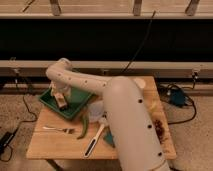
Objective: Place eraser in table surface
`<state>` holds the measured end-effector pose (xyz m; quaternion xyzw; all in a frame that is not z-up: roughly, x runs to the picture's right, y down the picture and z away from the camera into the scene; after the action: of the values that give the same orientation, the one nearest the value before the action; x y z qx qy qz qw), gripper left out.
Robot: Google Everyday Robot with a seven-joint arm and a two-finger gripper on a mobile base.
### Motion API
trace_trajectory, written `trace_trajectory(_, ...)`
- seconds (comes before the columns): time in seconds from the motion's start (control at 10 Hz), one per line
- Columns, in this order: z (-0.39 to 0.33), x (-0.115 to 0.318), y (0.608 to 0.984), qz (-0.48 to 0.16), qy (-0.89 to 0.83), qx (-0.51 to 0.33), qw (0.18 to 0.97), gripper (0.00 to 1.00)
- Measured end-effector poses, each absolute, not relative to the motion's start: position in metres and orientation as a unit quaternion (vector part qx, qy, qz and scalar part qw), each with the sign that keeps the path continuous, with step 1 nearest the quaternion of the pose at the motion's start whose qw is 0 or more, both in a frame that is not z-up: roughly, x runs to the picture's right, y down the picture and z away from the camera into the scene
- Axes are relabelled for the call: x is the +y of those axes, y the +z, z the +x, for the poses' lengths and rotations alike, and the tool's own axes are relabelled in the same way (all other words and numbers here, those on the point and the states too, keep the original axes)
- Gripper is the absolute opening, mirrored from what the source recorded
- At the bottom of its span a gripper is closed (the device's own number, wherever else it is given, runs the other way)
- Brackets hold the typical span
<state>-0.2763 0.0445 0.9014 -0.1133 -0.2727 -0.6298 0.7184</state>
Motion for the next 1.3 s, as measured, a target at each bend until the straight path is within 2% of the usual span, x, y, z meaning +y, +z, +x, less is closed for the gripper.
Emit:
trace_trajectory(0.5, -0.285, 0.047, 0.911, -0.106, -0.690, -0.273, 0.662, 0.65)
trace_trajectory(1.2, -0.295, 0.071, 0.937, -0.142, -0.711, -0.262, 0.637, 0.65)
trace_trajectory(1.3, -0.295, 0.073, 0.940, -0.148, -0.712, -0.258, 0.636, 0.60)
